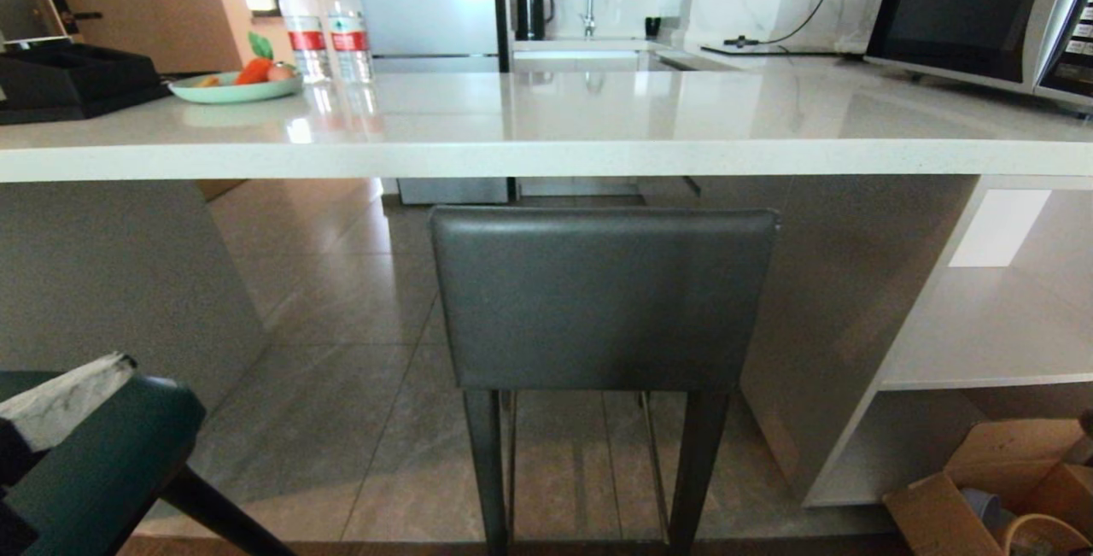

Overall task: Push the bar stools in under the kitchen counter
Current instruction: Push the blue chair back under the dining table

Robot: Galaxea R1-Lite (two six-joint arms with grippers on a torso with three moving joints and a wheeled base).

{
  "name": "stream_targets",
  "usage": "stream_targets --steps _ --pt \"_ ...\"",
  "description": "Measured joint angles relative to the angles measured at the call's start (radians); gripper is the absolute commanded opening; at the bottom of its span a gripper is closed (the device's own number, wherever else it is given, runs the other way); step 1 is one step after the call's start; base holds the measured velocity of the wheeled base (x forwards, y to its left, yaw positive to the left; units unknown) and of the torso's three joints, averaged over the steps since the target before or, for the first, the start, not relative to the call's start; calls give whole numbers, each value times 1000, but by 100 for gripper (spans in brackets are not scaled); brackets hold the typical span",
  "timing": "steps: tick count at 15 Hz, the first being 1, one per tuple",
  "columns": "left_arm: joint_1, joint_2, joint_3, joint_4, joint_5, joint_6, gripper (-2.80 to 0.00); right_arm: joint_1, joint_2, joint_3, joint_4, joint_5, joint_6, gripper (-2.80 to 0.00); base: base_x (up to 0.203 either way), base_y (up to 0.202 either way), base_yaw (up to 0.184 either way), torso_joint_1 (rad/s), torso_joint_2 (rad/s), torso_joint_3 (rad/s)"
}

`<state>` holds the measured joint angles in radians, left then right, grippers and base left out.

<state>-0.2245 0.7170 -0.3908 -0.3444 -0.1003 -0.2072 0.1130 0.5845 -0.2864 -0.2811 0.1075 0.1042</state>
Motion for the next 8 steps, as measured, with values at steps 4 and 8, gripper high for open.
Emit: stream_targets --steps 4,8 --pt "60 -235 -64 199 -117 17 -280 -2 -246 -182 423 -73 13 -280 0 0 0 0 0 0" --pt "85 -395 -117 447 -46 52 -280 -3 -301 -294 492 -144 -36 -280 0 0 0 0 0 0"
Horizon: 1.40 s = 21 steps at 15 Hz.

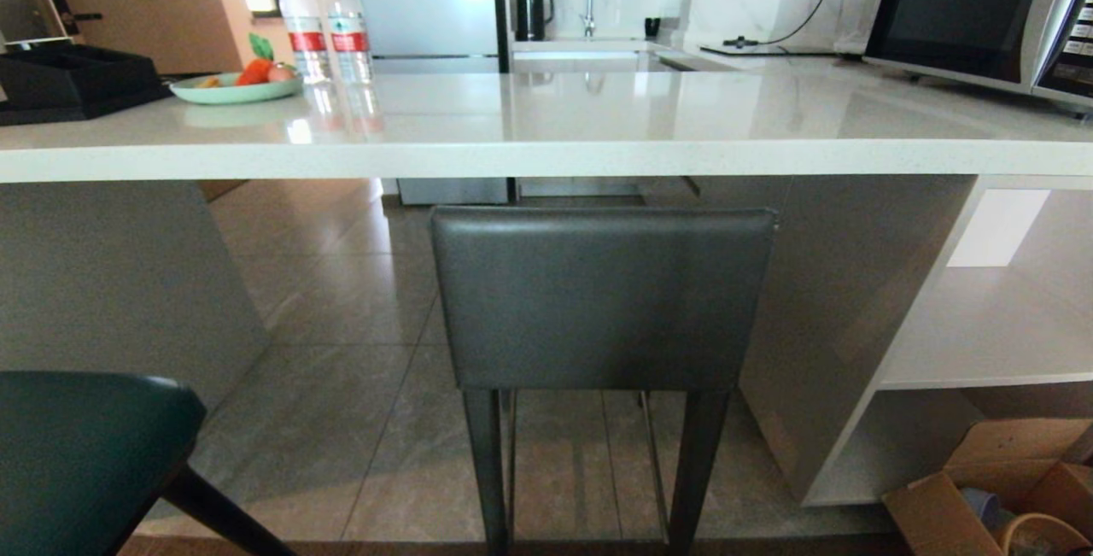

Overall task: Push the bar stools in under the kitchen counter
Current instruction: Push the blue chair back under the dining table

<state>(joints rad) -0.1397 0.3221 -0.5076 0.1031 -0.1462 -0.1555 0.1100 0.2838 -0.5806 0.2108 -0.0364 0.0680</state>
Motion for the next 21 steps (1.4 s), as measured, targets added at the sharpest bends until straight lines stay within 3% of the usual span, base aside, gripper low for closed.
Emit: stream_targets --steps 1,2,4,6,8,10,12,14,17,19,21 --pt "34 -15 -11 16 18 7 -280 0 -5 -33 37 0 -25 -280 0 0 0 0 0 0" --pt "87 -28 -18 33 -6 17 -280 -3 -8 -65 72 0 -37 -280 0 0 0 0 0 0" --pt "163 -60 -9 50 -98 53 -280 -11 -12 -98 98 0 -40 -280 0 0 0 0 0 0" --pt "168 -104 54 57 -147 80 -280 -36 -14 -116 103 3 -46 -280 0 0 0 0 0 0" --pt "160 -155 135 59 -150 100 -280 -120 -16 -144 131 41 -72 -280 0 0 0 0 0 0" --pt "153 -203 200 59 -145 116 -280 -143 -36 -151 146 100 -68 -280 0 0 0 0 0 0" --pt "150 -232 253 58 -100 153 -280 -132 -104 -69 154 157 -69 -280 0 0 0 0 0 0" --pt "146 -252 320 56 -3 195 -280 -122 -194 79 153 180 -88 -280 0 0 0 0 0 0" --pt "143 -277 423 -4 87 204 -280 -115 -256 303 50 157 -113 -280 0 0 0 0 0 0" --pt "143 -287 472 -110 108 203 -280 -114 -272 469 -88 114 -145 -280 0 0 0 0 0 0" --pt "142 -293 489 -135 110 207 -280 -114 -279 553 -192 76 -149 -280 0 0 0 0 0 0"
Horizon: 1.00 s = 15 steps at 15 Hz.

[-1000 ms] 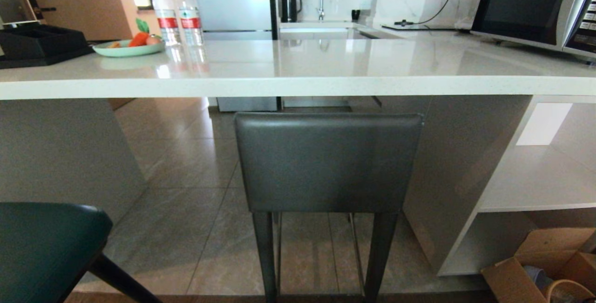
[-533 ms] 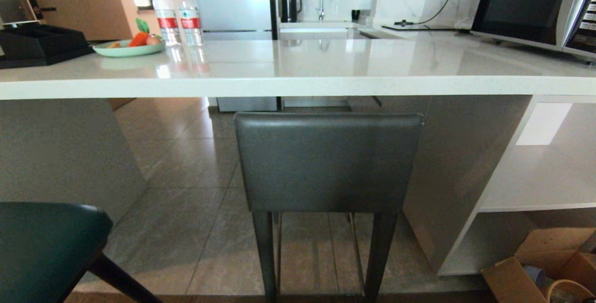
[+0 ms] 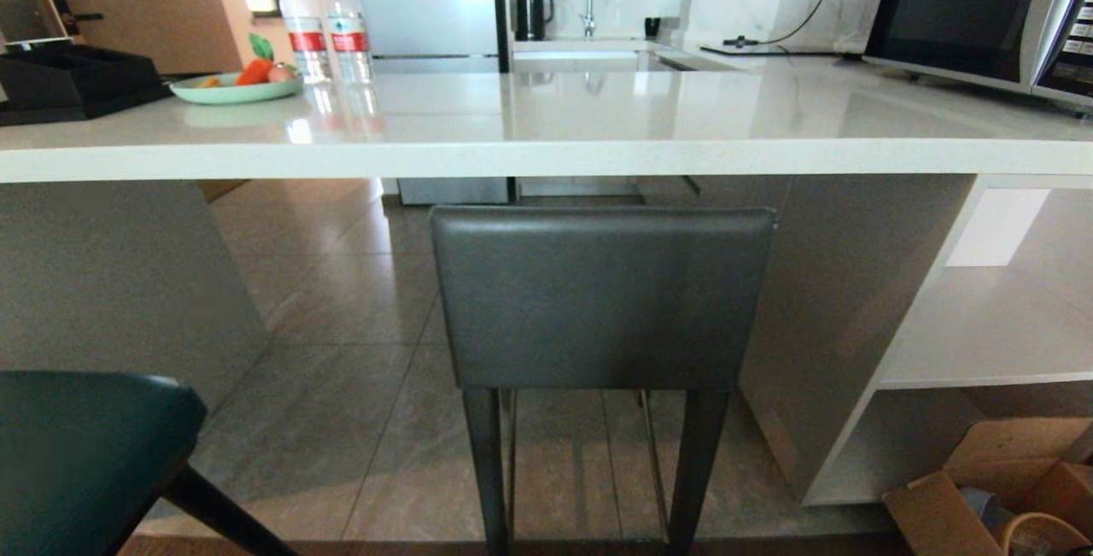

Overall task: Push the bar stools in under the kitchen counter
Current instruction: Push the blue chair back under the dining table

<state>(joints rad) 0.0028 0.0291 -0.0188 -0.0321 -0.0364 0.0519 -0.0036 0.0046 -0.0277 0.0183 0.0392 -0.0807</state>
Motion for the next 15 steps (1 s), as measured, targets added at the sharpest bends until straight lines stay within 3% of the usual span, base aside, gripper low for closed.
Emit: stream_targets --steps 5,15 --pt "-1 -10 15 27 6 9 -280 0 -5 26 -18 -39 69 -280 0 0 0 0 0 0" --pt "-1 -14 17 34 7 8 -280 2 -5 28 -19 -41 85 -280 0 0 0 0 0 0"
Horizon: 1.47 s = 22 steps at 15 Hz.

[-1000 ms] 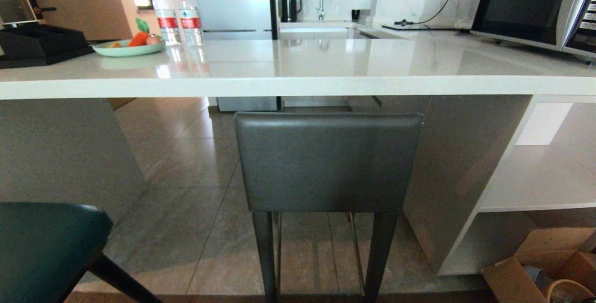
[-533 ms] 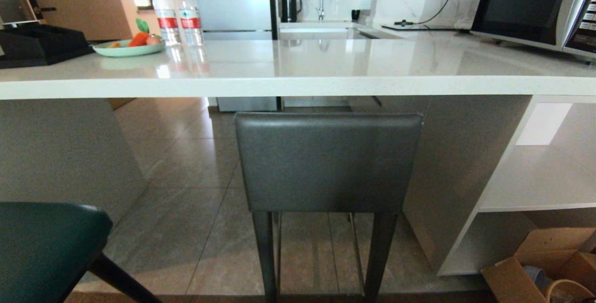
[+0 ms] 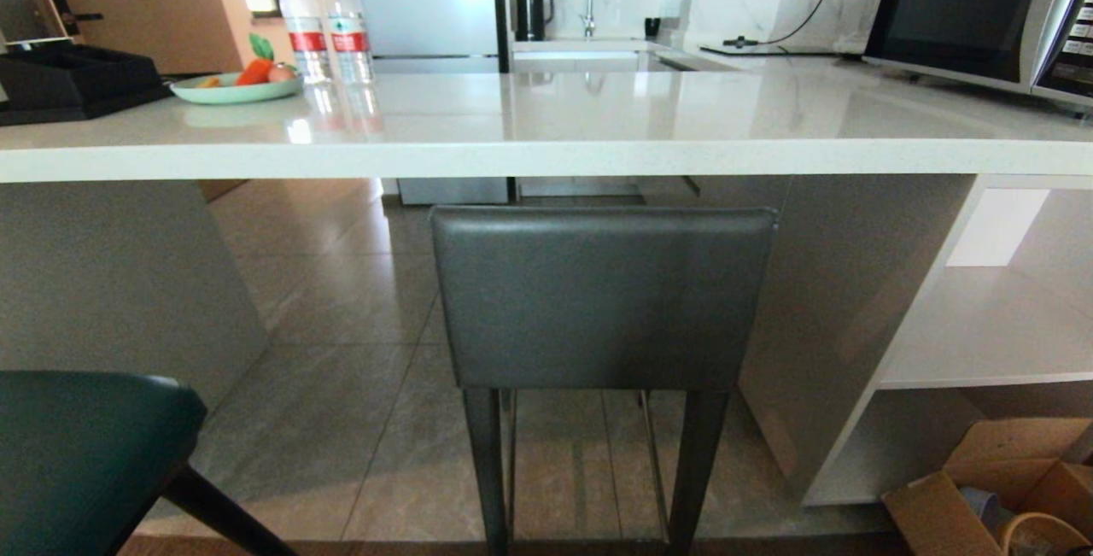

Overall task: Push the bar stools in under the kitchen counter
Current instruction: Push the blue chair back under the dining table

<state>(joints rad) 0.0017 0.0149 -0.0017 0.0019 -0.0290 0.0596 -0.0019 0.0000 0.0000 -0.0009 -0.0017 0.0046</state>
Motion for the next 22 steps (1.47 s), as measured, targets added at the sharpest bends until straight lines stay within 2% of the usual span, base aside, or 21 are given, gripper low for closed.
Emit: stream_targets --steps 4,19,22 --pt "1 -1 0 -1 0 0 -280 0 0 0 0 0 0 -280 -15 0 3 2 1 0" --pt "1 -2 0 -1 0 0 -280 0 0 0 1 0 0 -280 -194 0 -1 3 3 2" --pt "1 -2 1 -5 1 0 -280 0 0 0 1 0 2 -280 -89 0 -1 3 4 3"
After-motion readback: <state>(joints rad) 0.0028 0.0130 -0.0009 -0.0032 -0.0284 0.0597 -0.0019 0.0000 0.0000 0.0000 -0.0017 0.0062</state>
